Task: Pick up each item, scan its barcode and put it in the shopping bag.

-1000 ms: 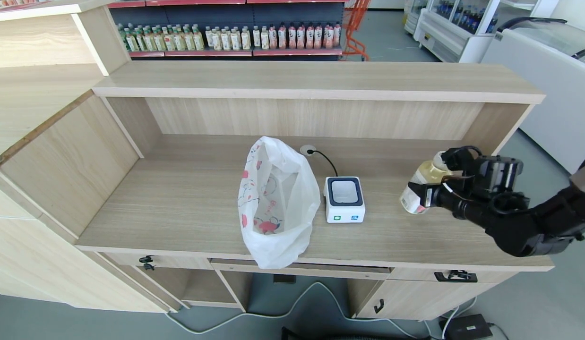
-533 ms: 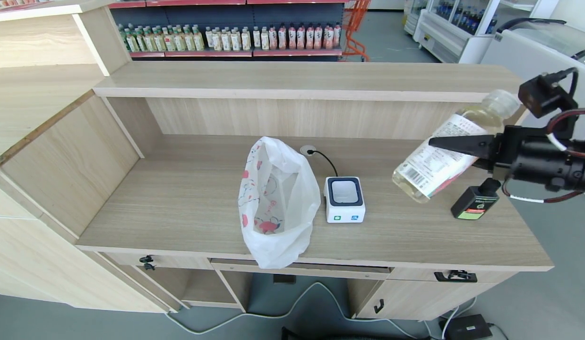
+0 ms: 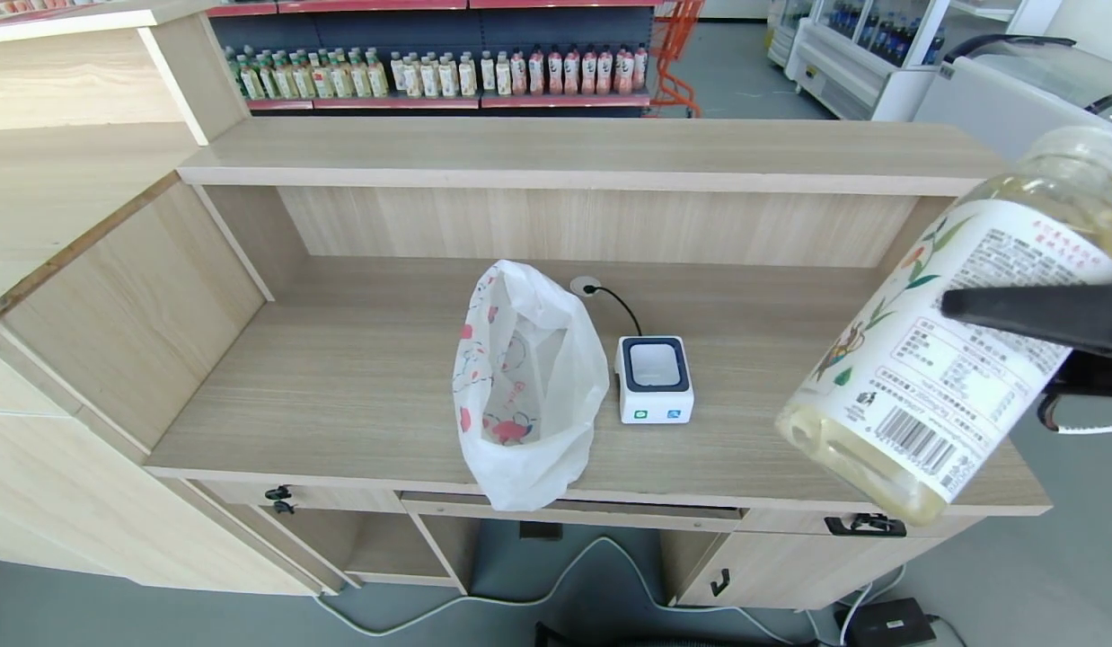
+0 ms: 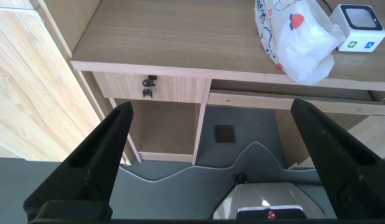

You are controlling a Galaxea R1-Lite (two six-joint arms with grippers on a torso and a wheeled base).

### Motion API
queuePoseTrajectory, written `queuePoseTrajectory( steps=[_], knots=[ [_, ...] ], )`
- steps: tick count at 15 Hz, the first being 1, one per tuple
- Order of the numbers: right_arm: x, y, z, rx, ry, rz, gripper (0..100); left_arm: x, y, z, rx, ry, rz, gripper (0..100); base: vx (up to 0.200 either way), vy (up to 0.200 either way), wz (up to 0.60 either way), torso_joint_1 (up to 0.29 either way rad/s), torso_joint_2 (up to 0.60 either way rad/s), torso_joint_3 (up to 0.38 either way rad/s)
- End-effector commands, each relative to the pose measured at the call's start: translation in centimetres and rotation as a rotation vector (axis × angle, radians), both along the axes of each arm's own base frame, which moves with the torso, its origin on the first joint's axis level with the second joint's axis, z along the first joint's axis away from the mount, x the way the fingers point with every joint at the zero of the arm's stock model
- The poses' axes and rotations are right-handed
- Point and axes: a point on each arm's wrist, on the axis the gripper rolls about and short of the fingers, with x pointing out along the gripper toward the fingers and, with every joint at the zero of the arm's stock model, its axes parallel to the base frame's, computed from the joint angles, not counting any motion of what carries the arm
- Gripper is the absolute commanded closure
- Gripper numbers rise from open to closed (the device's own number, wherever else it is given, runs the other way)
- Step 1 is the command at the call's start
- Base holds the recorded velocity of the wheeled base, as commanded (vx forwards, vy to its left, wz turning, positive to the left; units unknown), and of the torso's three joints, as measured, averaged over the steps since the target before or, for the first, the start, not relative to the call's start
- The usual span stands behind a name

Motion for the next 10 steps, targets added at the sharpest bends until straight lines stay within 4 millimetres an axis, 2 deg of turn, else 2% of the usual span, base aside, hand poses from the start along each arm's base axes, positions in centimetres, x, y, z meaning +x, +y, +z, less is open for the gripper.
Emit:
queuePoseTrajectory(
  steps=[1, 6, 10],
  knots=[
    [-1.2, 0.2, 0.7, 0.013, -0.037, 0.032, 100, 0.0, 0.0, 0.0, 0.000, -0.001, 0.000, 0, 0.000, 0.000, 0.00, 0.000, 0.00, 0.000],
    [-2.4, 0.3, 1.1, 0.024, -0.037, 0.079, 100, 0.0, 0.0, 0.0, 0.000, -0.001, 0.000, 0, 0.000, 0.000, 0.00, 0.000, 0.00, 0.000],
    [-2.7, 0.5, 0.9, 0.025, -0.031, 0.099, 100, 0.0, 0.0, 0.0, 0.000, -0.001, 0.000, 0, 0.000, 0.000, 0.00, 0.000, 0.00, 0.000]
  ],
)
